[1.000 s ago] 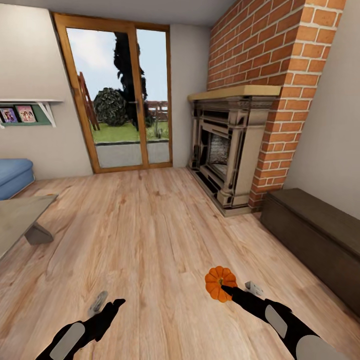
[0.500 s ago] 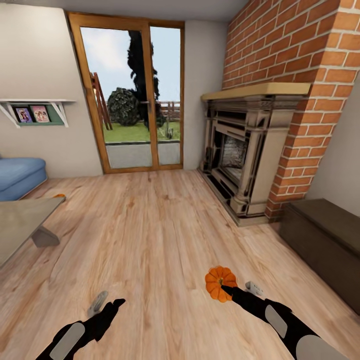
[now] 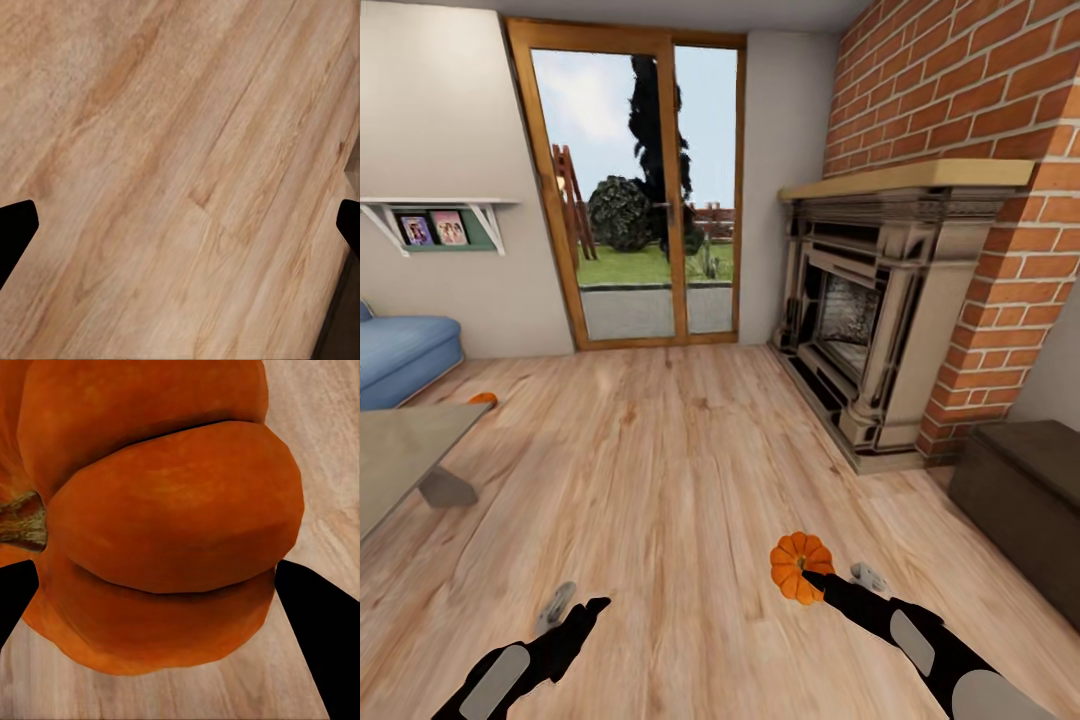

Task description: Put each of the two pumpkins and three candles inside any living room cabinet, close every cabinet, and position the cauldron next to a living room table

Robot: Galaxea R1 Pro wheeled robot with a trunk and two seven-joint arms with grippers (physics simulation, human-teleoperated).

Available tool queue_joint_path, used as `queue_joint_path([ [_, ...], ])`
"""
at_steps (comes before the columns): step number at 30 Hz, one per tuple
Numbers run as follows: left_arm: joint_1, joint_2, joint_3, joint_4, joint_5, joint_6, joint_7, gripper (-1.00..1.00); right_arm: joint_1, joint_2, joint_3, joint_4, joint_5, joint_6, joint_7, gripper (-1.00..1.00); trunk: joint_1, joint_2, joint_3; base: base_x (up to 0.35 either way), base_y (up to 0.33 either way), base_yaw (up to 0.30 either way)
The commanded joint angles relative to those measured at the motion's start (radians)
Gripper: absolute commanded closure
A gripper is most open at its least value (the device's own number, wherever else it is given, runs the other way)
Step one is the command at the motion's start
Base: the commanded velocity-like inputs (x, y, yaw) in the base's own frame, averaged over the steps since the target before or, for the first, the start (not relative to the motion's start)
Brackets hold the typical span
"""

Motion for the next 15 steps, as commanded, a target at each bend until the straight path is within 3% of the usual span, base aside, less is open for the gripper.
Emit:
queue_joint_path([
  [1, -0.001, 0.001, -0.004, 0.000, 0.004, 0.001, -0.001, -1.00, -0.001, -0.001, 0.006, -0.002, -0.015, 0.004, -0.001, 1.00, 0.000, 0.000, -0.001, 0.336, 0.000, 0.109],
  [7, -0.001, 0.001, -0.004, 0.000, 0.004, 0.000, -0.001, -1.00, -0.001, -0.001, 0.006, -0.002, -0.015, 0.004, -0.001, 1.00, 0.000, 0.000, -0.001, 0.336, 0.000, 0.198],
  [15, -0.001, 0.001, -0.003, 0.000, 0.004, 0.000, -0.001, -1.00, -0.001, -0.001, 0.006, -0.003, -0.015, 0.004, -0.001, 1.00, 0.000, 0.000, -0.001, 0.336, 0.000, 0.038],
])
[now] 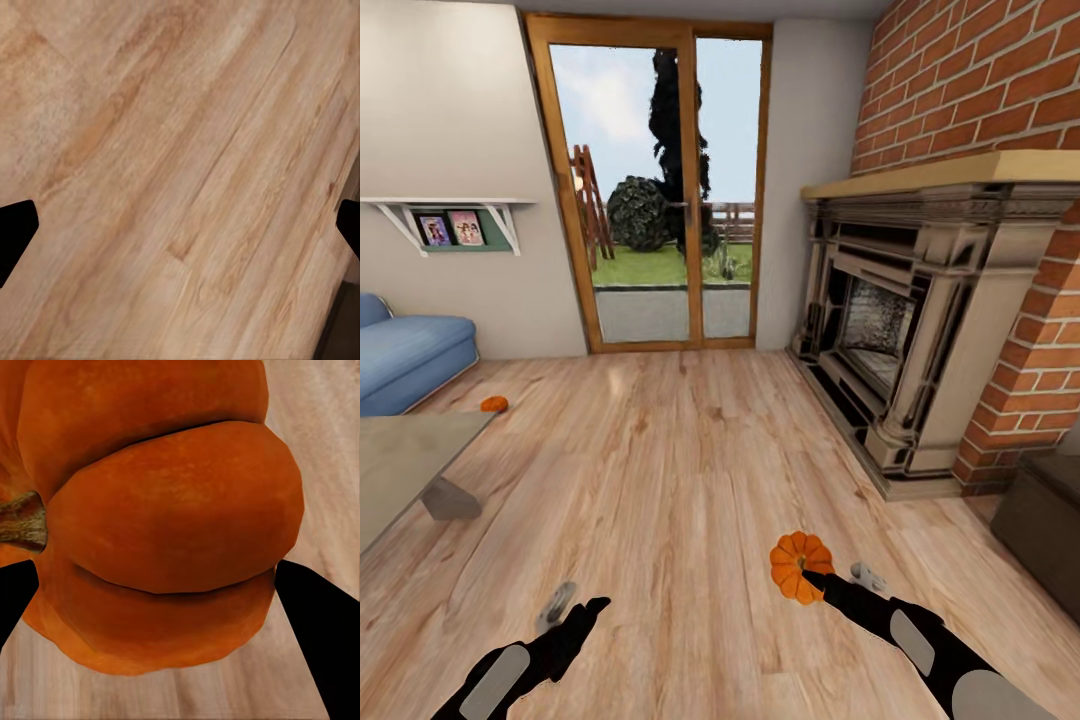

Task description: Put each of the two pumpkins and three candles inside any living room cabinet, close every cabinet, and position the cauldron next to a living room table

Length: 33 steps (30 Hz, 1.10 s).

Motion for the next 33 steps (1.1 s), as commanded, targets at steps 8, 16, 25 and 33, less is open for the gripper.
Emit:
queue_joint_path([
  [8, -0.001, 0.001, -0.004, 0.000, 0.004, 0.001, -0.001, -1.00, -0.001, -0.001, 0.005, -0.001, -0.015, 0.004, -0.002, 1.00, 0.000, 0.000, -0.001, 0.336, 0.000, 0.090],
  [16, -0.001, 0.001, -0.003, 0.000, 0.004, 0.001, -0.001, -1.00, -0.001, -0.001, 0.005, -0.001, -0.015, 0.004, -0.001, 1.00, 0.000, 0.000, -0.001, 0.335, -0.014, 0.067],
  [25, -0.001, 0.001, -0.004, 0.000, 0.004, 0.001, -0.001, -1.00, -0.001, -0.001, 0.005, -0.001, -0.015, 0.004, -0.001, 1.00, 0.000, 0.000, -0.001, 0.331, -0.067, 0.084],
  [33, -0.001, 0.001, -0.004, 0.001, 0.004, 0.001, -0.001, -1.00, -0.001, -0.001, 0.005, -0.001, -0.015, 0.004, -0.002, 1.00, 0.000, 0.000, -0.001, 0.330, -0.075, 0.069],
])
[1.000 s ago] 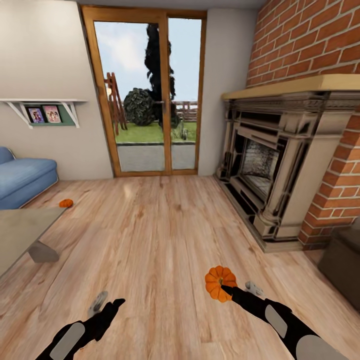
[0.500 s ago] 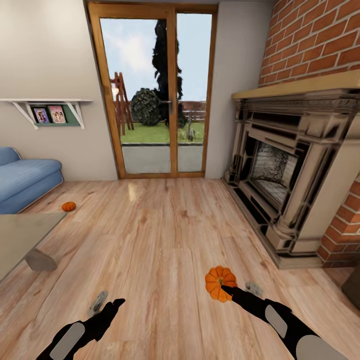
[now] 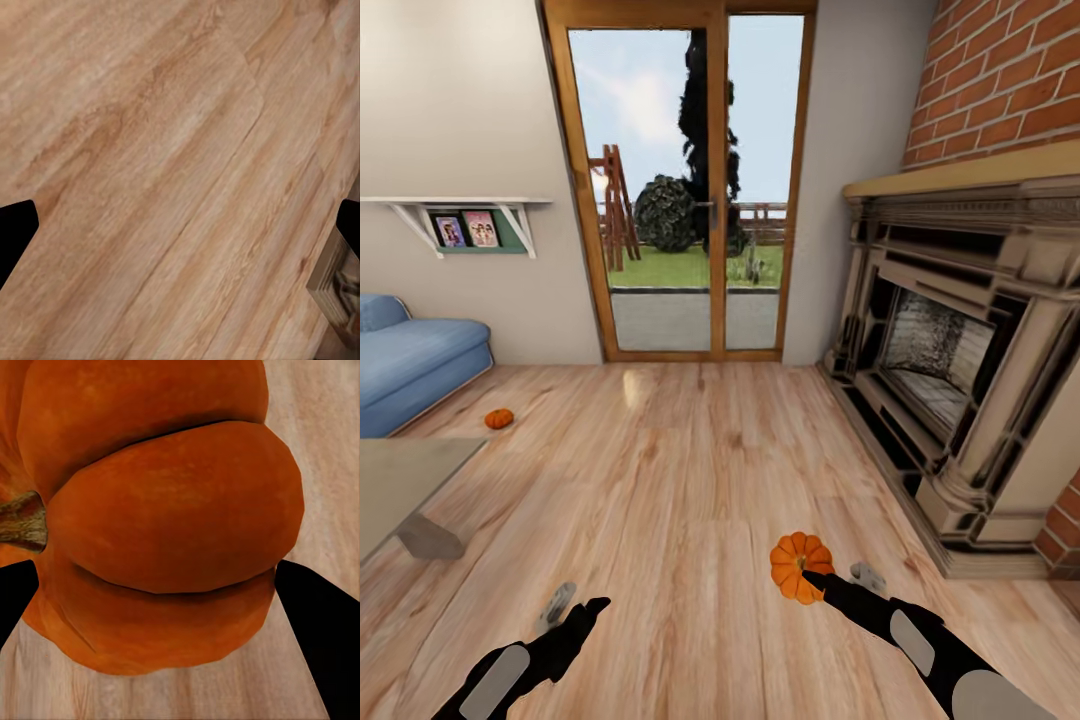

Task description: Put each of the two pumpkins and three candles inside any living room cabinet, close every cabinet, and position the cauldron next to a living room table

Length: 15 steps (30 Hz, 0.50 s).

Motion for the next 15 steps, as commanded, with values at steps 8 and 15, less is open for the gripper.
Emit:
queue_joint_path([
  [8, -0.001, 0.001, -0.003, 0.000, 0.004, 0.001, -0.001, -1.00, 0.000, -0.001, 0.005, -0.003, -0.015, 0.004, 0.000, 1.00, 0.000, 0.000, -0.001, 0.330, -0.076, 0.077],
  [15, -0.001, 0.001, -0.004, 0.000, 0.004, 0.001, -0.001, -1.00, 0.000, -0.001, 0.006, -0.002, -0.015, 0.004, 0.001, 1.00, 0.000, 0.000, -0.001, 0.329, -0.077, 0.143],
])
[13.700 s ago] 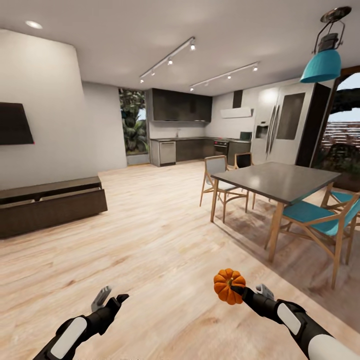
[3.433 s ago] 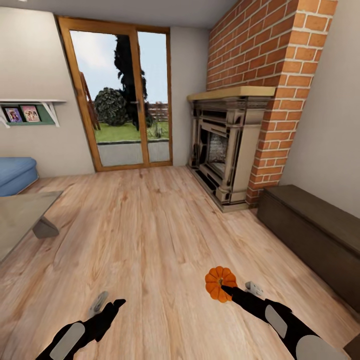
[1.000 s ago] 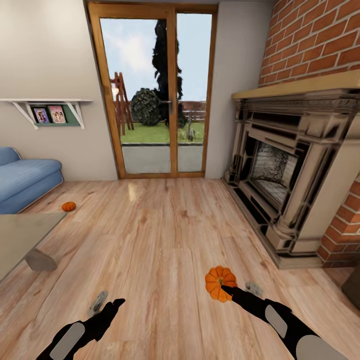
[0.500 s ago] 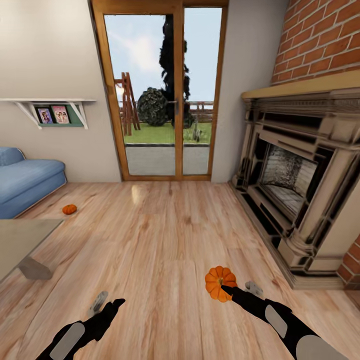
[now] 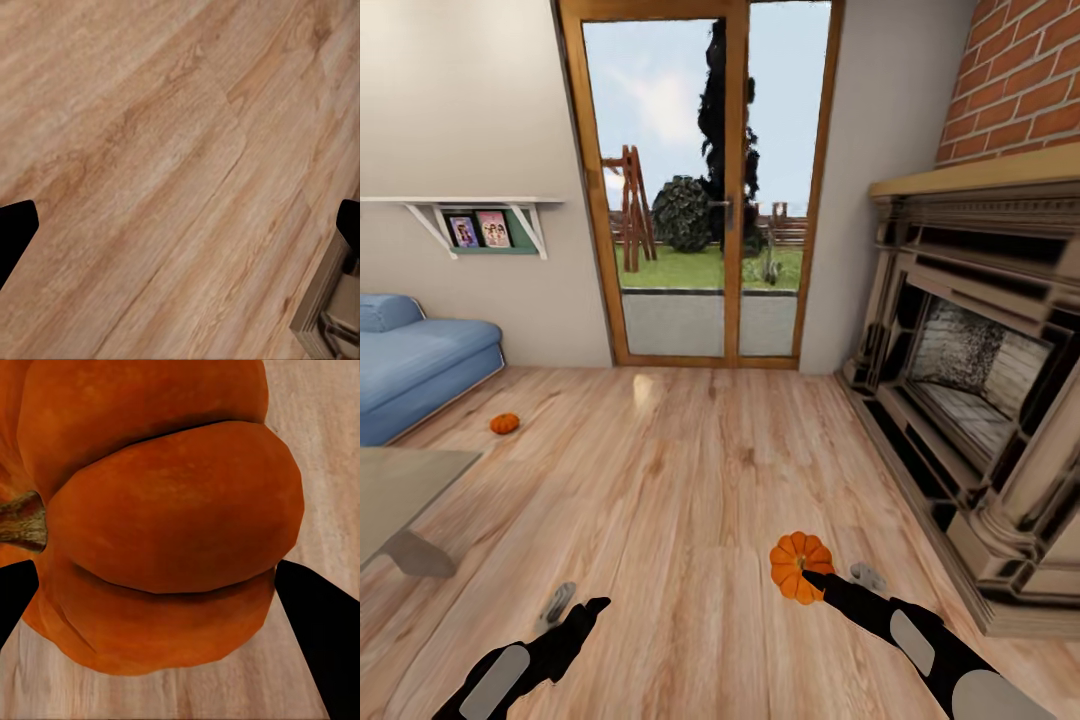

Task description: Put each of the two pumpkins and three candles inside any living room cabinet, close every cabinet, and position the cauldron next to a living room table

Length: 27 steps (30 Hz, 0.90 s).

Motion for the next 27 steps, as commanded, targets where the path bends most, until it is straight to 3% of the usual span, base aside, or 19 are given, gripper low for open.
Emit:
queue_joint_path([
  [1, -0.001, 0.001, -0.004, 0.000, 0.004, 0.001, -0.001, -1.00, -0.001, -0.001, 0.006, -0.002, -0.014, 0.004, -0.001, 1.00, 0.000, 0.000, -0.001, 0.329, -0.077, 0.057],
  [27, -0.001, 0.001, -0.004, 0.000, 0.004, 0.001, -0.001, -1.00, -0.001, -0.001, 0.004, -0.001, -0.014, 0.004, 0.002, 1.00, 0.000, 0.000, -0.001, 0.328, -0.079, 0.109],
])
